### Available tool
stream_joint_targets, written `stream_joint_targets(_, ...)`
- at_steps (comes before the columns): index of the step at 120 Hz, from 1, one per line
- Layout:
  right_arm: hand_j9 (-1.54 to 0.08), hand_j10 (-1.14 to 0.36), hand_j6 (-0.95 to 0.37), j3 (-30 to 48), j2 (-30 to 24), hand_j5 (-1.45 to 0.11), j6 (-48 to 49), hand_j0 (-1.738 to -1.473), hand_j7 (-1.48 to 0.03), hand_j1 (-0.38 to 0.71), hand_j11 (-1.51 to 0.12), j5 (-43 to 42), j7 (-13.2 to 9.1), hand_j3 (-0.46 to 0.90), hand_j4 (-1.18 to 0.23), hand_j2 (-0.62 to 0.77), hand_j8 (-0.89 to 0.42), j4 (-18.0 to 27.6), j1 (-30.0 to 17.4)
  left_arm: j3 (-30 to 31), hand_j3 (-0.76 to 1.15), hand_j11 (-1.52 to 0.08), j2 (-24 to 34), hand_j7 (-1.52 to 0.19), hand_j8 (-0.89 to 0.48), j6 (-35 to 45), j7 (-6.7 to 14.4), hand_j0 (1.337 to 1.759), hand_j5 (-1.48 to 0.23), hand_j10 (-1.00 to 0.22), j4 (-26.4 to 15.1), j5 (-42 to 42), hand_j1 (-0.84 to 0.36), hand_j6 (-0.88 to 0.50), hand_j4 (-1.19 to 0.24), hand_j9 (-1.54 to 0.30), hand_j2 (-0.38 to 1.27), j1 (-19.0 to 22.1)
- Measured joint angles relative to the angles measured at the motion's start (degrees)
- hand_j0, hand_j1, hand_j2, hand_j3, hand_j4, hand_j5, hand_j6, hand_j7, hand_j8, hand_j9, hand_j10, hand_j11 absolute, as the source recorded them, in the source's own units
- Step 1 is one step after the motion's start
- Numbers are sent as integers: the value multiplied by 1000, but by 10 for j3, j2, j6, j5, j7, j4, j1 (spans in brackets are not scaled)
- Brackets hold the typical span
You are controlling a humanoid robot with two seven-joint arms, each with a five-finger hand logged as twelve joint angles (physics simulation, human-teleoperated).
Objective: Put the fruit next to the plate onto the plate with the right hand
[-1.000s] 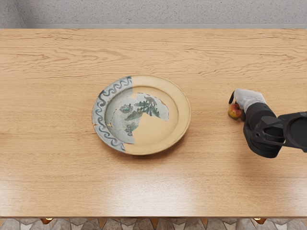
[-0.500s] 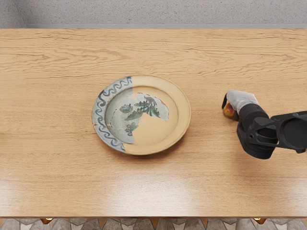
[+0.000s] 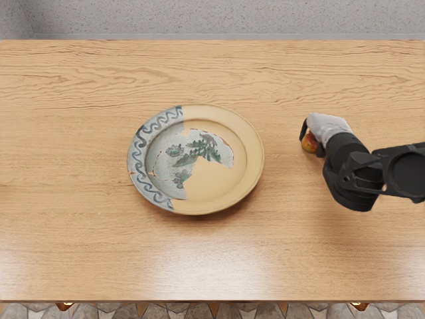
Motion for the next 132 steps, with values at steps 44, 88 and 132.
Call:
stream_joint_targets(44, -830, -627, -450, 1, -3, -840, 0, -1653, -821, 267, -829, 23, 0, 0, -598, 16, -510, 64, 71, 0, 0, -16, 0, -16, -13, 0, 0, 1658, -16, -13, 0, 0, 334, -13, -13, -16, 3, 3)
stream_joint_targets(88, -829, -626, -450, -1, 15, -842, 0, -1654, -821, 273, -828, 87, 0, 0, -599, 37, -510, 112, 169, 0, 0, -16, 0, -16, -13, 0, 0, 1658, -16, -13, 0, 0, 334, -13, -13, -16, 3, 3)
stream_joint_targets(132, -830, -629, -456, 12, 99, -845, 1, -1656, -826, 286, -830, 136, 1, 0, -612, 126, -517, 112, 211, 0, 0, -16, 0, -16, -13, 0, 0, 1658, -17, -13, 0, 0, 334, -13, -13, -16, 3, 3)
